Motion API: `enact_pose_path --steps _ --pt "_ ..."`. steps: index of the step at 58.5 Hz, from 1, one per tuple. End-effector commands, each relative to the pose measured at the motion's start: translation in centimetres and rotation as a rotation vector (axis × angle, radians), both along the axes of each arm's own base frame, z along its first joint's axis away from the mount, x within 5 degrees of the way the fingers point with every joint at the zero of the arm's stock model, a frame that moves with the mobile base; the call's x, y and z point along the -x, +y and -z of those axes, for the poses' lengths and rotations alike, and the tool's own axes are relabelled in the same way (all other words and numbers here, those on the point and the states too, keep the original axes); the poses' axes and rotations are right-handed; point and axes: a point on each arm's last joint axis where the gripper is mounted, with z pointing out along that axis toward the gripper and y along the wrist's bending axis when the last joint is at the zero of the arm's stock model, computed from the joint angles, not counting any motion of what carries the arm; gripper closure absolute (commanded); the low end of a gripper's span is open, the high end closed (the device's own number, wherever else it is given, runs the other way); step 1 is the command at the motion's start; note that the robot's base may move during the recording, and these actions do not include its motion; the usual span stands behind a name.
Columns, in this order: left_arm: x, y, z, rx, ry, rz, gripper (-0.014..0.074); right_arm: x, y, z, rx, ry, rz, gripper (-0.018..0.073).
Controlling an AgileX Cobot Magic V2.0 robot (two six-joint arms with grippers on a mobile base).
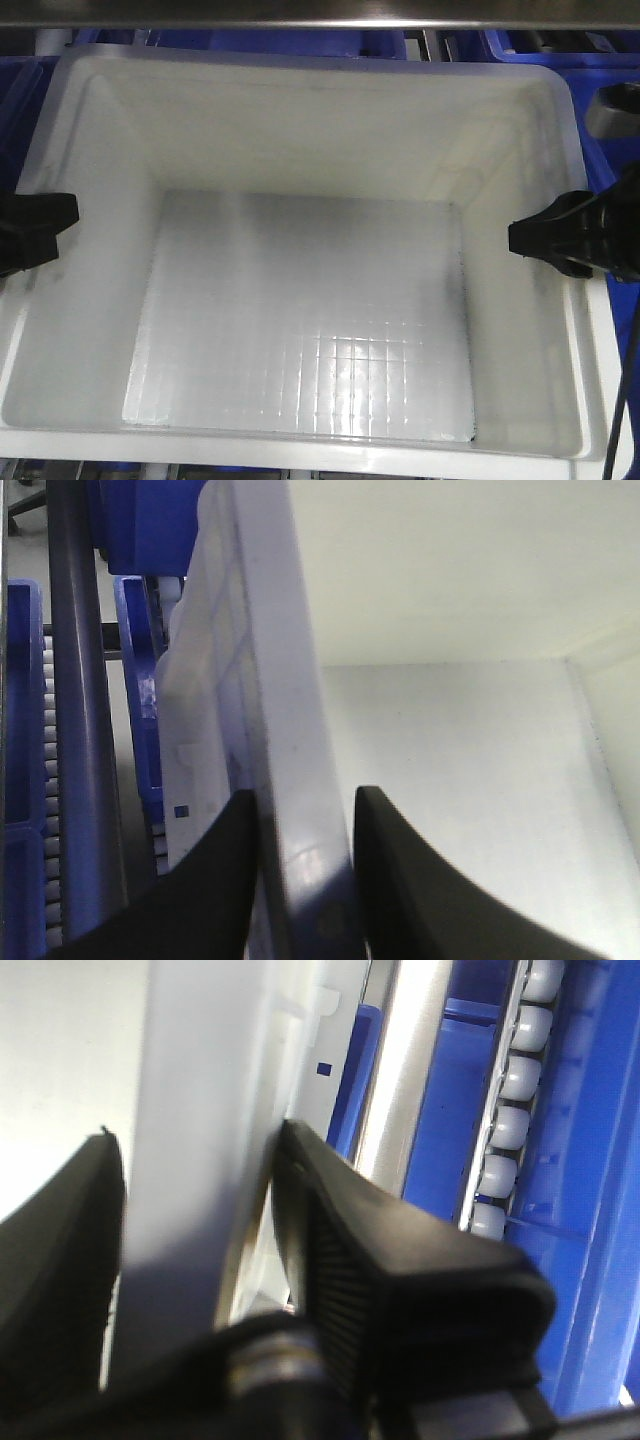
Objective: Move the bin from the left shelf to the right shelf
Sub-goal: 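Hold the white tote level with both grippers while aligning with the shelf slot, then push the white tote with both grippers onto the roller shelf between blue bins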
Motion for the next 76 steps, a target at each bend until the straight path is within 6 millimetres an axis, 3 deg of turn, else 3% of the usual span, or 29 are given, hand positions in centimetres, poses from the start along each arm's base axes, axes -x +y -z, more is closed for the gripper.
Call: enact_pose_path --steps 1,21,52,76 --pt "0.0 -0.1 -2.7 0.087 -0.142 -0.022 0.0603 0.0 0.4 -2.8 -0.110 -0.162 0.005 0.0564" --pt "-0.3 -0.2 -2.5 0.082 -0.133 -0.022 0.0603 -0.7 0.5 -2.8 -0.112 -0.189 0.018 0.0564" --pt "-3.9 -0.8 0.4 -0.006 -0.013 -0.027 0.0603 -3.8 1.0 -0.4 -0.057 -0.136 0.007 0.0564" --pt "-3.9 -0.8 0.6 -0.016 -0.004 -0.022 0.0603 -4.7 1.2 0.3 -0.052 -0.123 0.015 0.0564"
